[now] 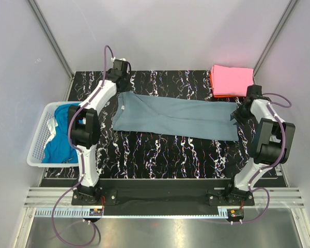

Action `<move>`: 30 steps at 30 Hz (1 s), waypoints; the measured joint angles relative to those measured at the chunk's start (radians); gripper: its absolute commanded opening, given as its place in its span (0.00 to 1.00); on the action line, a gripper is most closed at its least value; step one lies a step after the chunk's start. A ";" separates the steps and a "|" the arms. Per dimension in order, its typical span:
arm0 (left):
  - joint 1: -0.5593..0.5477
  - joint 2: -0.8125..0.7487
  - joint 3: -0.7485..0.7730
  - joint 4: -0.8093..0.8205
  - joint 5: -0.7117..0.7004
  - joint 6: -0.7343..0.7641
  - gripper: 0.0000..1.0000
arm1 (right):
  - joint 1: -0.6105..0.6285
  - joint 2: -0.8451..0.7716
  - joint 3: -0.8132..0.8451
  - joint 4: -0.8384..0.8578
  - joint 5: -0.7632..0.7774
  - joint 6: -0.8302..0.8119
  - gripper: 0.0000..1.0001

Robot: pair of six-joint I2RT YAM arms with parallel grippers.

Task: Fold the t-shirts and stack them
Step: Fold the tshirt

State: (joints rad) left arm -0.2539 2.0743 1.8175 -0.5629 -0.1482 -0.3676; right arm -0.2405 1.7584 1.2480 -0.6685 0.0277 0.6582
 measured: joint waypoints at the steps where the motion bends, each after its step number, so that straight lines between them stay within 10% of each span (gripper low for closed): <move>1: 0.003 0.010 0.016 0.010 0.016 0.010 0.00 | 0.010 -0.001 0.000 0.000 -0.003 -0.001 0.35; 6: 0.020 0.034 0.029 0.069 0.117 0.058 0.02 | 0.047 -0.016 0.000 0.003 -0.031 -0.007 0.35; 11: 0.023 0.056 0.044 0.077 0.182 0.096 0.49 | 0.051 -0.047 -0.014 0.011 -0.051 -0.010 0.36; 14: 0.023 0.057 0.050 0.055 0.191 0.100 0.56 | 0.061 -0.062 -0.023 0.015 -0.075 -0.020 0.36; 22: 0.012 -0.018 0.032 -0.120 0.114 0.097 0.59 | 0.166 -0.051 -0.024 0.037 -0.143 -0.019 0.35; 30: -0.046 -0.427 -0.364 -0.143 0.126 0.032 0.60 | 0.197 0.002 -0.108 0.074 -0.117 0.003 0.32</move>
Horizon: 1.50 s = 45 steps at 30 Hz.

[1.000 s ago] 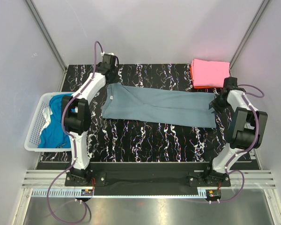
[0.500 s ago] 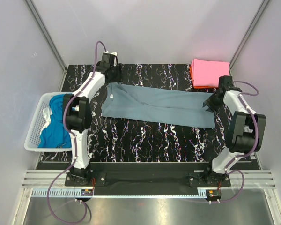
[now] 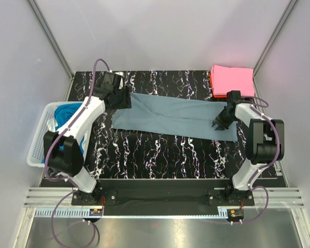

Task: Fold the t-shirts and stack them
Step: Fold the tshirt

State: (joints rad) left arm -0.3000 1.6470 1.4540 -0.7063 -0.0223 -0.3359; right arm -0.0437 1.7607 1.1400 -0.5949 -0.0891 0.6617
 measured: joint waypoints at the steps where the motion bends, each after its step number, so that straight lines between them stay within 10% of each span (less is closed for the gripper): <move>1: -0.006 -0.037 -0.044 0.005 0.010 -0.010 0.60 | 0.000 0.000 -0.024 0.002 0.013 0.006 0.32; 17: -0.001 -0.277 -0.264 -0.040 -0.050 -0.076 0.61 | -0.001 -0.310 -0.377 -0.050 0.131 0.190 0.30; 27: -0.009 -0.322 -0.413 0.081 0.205 -0.110 0.59 | 0.008 -0.745 -0.396 -0.101 0.019 0.203 0.41; 45: -0.003 0.232 -0.212 0.172 0.082 -0.189 0.58 | 0.061 -0.151 -0.186 0.092 -0.001 0.030 0.27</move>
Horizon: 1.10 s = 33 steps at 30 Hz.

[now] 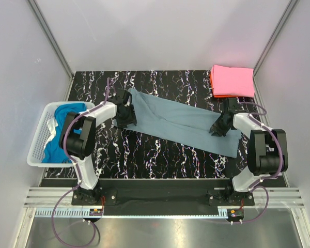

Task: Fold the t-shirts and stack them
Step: Fold the tshirt

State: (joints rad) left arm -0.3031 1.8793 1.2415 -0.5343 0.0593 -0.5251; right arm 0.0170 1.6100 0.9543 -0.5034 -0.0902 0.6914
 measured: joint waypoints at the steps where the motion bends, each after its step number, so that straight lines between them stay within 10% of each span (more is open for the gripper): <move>1: 0.002 0.000 0.002 -0.002 -0.023 -0.003 0.58 | -0.002 0.002 -0.020 -0.001 0.013 0.002 0.27; 22: 0.016 -0.171 -0.032 -0.151 -0.078 0.008 0.61 | -0.037 -0.370 -0.216 -0.131 0.146 0.039 0.37; 27: 0.023 -0.173 0.046 -0.146 -0.010 0.029 0.61 | 0.015 -0.378 -0.072 -0.011 -0.002 -0.020 0.39; 33: 0.077 -0.113 0.051 -0.101 0.073 0.031 0.61 | 0.175 0.008 0.350 0.139 -0.138 -0.111 0.40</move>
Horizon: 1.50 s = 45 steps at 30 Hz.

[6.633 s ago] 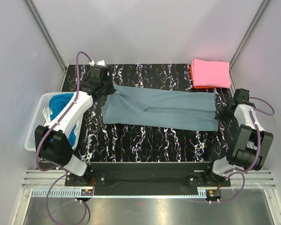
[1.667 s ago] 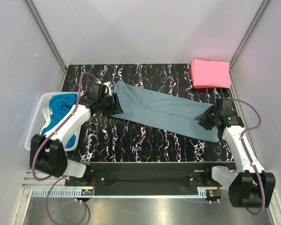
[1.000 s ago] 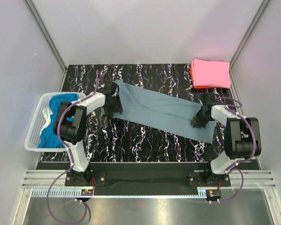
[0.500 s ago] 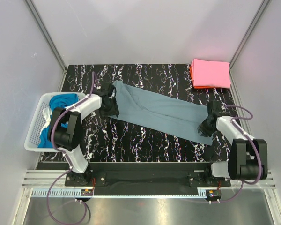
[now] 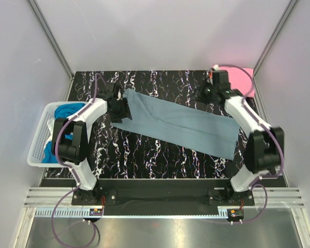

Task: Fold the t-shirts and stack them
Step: Fold the tshirt

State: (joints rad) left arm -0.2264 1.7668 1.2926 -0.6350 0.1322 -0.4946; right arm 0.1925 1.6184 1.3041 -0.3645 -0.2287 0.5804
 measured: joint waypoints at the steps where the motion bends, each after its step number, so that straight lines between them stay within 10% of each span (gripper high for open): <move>1: 0.018 0.011 -0.006 0.011 0.010 0.000 0.61 | 0.023 0.054 0.047 0.019 -0.014 -0.009 0.40; 16: 0.105 0.130 -0.014 0.031 0.010 -0.008 0.61 | 0.287 0.820 0.721 0.058 -0.184 -0.110 0.41; 38: 0.110 0.146 0.002 0.016 -0.005 -0.009 0.61 | 0.279 0.953 0.839 0.017 -0.262 -0.133 0.39; 45: 0.110 0.147 0.002 0.016 -0.006 -0.010 0.61 | 0.283 0.953 0.848 -0.002 -0.256 -0.146 0.11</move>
State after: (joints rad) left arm -0.1165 1.9137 1.2945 -0.6189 0.1257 -0.5049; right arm 0.4751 2.5710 2.1521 -0.3664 -0.4850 0.4343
